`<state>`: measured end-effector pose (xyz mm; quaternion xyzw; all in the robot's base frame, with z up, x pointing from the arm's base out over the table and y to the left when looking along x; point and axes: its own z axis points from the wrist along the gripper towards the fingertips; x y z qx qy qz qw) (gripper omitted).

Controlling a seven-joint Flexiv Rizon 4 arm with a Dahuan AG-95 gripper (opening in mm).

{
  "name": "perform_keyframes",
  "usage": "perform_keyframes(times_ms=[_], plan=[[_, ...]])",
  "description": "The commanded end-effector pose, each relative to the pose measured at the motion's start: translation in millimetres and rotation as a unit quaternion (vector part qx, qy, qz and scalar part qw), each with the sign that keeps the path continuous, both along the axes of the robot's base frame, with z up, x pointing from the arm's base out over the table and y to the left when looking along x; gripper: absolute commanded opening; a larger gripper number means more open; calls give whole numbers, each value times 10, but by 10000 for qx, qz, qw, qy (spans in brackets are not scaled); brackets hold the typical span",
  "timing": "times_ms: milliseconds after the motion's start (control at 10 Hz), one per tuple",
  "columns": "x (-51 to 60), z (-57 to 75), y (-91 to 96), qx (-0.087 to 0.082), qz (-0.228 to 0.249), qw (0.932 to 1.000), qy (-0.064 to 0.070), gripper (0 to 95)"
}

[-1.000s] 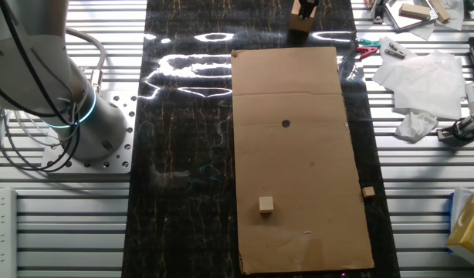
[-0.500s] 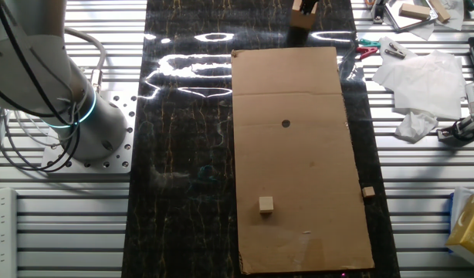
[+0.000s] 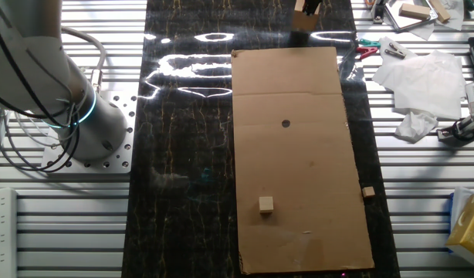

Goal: Grab the block and place it at the designated location

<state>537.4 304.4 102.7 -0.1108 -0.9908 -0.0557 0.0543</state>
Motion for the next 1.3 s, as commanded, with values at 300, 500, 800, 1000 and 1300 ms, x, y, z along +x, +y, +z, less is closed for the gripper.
perform_keyframes(times_ms=[300, 500, 800, 1000, 1300], plan=[[-67, 4, -162, -11, -20, 10000, 9, 0], [-79, 27, -252, -30, -41, 10000, 31, 0], [-118, 78, -470, -42, -9, 10000, 38, 0], [-139, 107, -598, -36, 88, 10000, 13, 0], [-198, 156, -767, -25, 236, 9997, -5, 0]])
